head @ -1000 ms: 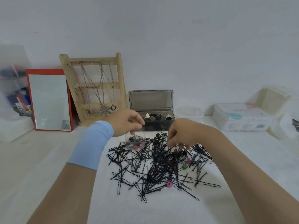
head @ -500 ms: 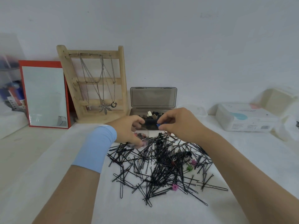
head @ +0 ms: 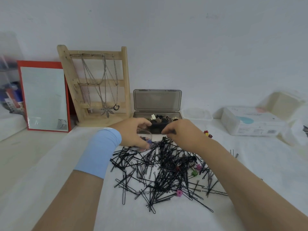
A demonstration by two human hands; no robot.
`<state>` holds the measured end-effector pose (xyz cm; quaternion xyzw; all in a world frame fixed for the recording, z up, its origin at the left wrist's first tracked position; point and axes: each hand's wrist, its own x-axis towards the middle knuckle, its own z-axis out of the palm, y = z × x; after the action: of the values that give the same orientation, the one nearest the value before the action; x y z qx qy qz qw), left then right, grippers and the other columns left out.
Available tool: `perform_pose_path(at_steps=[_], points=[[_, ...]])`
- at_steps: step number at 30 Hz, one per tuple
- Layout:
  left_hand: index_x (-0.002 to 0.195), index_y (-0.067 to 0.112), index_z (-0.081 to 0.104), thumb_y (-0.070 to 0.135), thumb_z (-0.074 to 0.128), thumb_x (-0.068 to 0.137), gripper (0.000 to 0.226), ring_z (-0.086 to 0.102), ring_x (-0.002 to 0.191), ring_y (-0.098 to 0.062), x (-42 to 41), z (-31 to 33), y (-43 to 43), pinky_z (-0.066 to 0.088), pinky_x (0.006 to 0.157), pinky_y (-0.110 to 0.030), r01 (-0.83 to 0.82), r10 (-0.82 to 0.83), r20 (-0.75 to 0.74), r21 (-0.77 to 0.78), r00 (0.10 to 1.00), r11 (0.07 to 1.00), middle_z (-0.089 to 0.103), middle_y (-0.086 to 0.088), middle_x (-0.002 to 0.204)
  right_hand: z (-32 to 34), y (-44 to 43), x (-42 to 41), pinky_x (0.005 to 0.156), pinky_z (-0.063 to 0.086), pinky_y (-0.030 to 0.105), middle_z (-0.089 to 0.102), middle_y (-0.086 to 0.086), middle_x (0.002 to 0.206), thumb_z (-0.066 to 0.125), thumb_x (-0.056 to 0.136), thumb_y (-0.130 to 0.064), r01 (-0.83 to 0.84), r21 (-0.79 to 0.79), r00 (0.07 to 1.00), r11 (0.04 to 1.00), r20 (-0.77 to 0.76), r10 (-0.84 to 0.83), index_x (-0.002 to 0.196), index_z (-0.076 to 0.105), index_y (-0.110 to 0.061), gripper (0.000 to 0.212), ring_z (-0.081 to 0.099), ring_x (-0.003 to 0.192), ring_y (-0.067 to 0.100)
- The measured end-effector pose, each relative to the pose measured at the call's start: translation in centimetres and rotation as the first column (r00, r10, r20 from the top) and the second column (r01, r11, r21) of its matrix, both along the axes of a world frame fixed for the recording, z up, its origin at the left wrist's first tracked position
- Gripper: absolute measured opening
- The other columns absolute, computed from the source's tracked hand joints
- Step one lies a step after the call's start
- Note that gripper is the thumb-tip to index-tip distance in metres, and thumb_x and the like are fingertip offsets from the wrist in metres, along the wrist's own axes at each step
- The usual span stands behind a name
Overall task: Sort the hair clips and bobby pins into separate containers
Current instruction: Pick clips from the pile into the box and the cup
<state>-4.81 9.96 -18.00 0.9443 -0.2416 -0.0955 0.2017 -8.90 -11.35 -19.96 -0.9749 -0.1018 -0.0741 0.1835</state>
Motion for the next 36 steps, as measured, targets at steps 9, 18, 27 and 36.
perform_pose_path(at_steps=[9, 18, 27, 36], points=[[0.105, 0.042, 0.071, 0.045, 0.067, 0.084, 0.021, 0.054, 0.104, -0.014, -0.6, -1.5, -4.1, 0.041, 0.098, -0.033, 0.091, -0.112, 0.309, 0.083, 0.945, 0.992, 0.062, 0.013, 0.112, -0.8, -0.3, 0.5, 0.090, 0.054, 0.036, 0.071, -0.005, 0.113, 0.065, 0.091, -0.021, -0.040, -0.198, 0.999, 0.979, -0.036, 0.033, 0.116, 0.072, -0.031, 0.028, 0.064, 0.101, 0.017], [0.096, 0.041, 0.073, 0.049, 0.065, 0.086, 0.015, 0.050, 0.105, -0.015, -0.5, -2.7, -5.1, 0.032, 0.096, -0.032, 0.074, -0.155, 0.407, 0.208, 0.900, 0.975, 0.066, 0.015, 0.105, -0.5, -1.0, 0.2, 0.079, 0.056, 0.032, 0.071, -0.011, 0.091, 0.076, 0.081, -0.026, -0.047, 0.017, 0.998, 0.999, -0.033, 0.048, 0.087, 0.074, -0.028, 0.006, 0.065, 0.085, 0.009], [0.092, 0.040, 0.067, 0.030, 0.071, 0.087, 0.012, 0.060, 0.083, 0.008, 0.0, 1.5, -0.4, 0.047, 0.075, -0.016, -0.008, 0.089, 0.297, -0.262, 0.951, 0.965, 0.067, 0.023, 0.088, 0.5, -0.7, -0.1, 0.063, 0.042, 0.021, 0.060, -0.014, 0.082, 0.056, 0.099, -0.031, -0.024, 0.189, 1.000, 0.982, 0.014, 0.021, 0.100, 0.071, -0.021, 0.018, 0.057, 0.069, 0.005], [0.097, 0.037, 0.067, 0.034, 0.057, 0.096, 0.011, 0.060, 0.097, -0.010, 1.2, 0.4, 1.4, 0.045, 0.086, -0.029, -0.151, 0.158, 0.157, -0.058, 0.975, 0.987, 0.065, 0.015, 0.100, 0.8, 3.2, 1.1, 0.070, 0.042, 0.020, 0.066, -0.012, 0.090, 0.061, 0.096, -0.033, -0.130, 0.237, 0.991, 0.963, 0.038, 0.125, 0.100, 0.072, -0.026, 0.013, 0.058, 0.081, 0.001]])
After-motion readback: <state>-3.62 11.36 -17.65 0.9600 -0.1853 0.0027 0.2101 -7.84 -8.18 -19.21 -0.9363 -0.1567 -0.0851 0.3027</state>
